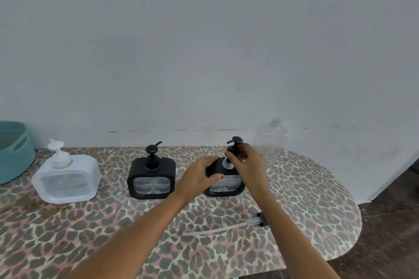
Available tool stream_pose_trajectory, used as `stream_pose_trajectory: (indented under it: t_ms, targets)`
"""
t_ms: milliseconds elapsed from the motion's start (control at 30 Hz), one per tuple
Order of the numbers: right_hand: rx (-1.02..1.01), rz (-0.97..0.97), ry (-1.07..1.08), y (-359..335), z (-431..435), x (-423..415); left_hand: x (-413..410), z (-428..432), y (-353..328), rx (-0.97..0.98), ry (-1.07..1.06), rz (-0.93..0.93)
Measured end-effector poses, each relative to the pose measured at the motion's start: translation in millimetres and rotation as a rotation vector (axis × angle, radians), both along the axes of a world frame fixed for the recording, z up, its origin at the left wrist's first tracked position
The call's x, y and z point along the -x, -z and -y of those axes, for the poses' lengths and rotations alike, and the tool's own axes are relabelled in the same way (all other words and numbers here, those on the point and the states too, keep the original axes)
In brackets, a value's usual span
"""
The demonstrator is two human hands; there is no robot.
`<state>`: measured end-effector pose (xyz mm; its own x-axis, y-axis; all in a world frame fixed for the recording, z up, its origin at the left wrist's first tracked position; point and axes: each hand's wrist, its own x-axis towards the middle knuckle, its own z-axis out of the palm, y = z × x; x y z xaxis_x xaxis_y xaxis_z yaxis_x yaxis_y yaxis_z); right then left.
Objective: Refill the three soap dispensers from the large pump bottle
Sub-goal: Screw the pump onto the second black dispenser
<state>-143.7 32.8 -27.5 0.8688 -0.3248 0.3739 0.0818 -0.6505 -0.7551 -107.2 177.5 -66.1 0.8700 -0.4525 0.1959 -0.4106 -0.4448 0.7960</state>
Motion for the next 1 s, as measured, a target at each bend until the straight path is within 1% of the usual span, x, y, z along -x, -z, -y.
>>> stream_pose_trajectory:
  t_ms: [167,433,533,633,733,800,867,1000]
  targets:
    - [0.049,-0.032,-0.009,11.9,-2.2,0.8,-0.6,0.2,1.1,0.002,-0.011,0.014]
    - [0.059,-0.025,0.003,27.2,-4.7,0.5,-1.5,1.4,1.8,0.008,-0.027,0.009]
    - [0.081,-0.042,0.064,32.6,-7.3,2.1,-1.8,1.5,3.6,0.021,-0.028,0.003]
    - [0.138,-0.018,0.15,35.6,-9.8,1.8,-1.9,1.5,4.2,0.027,-0.033,0.0]
    - [0.141,-0.043,0.178,33.7,-12.6,2.2,-2.1,1.6,5.1,0.034,-0.035,0.011]
    - [0.111,-0.104,0.16,30.8,-12.3,3.0,-1.5,1.4,5.4,0.027,-0.04,0.014]
    - [0.088,-0.129,0.095,30.9,-8.2,2.1,-1.7,0.9,6.0,0.022,-0.039,0.016]
    - [-0.083,-0.129,-0.096,23.7,6.4,4.5,-1.5,0.5,4.8,0.029,-0.02,0.033]
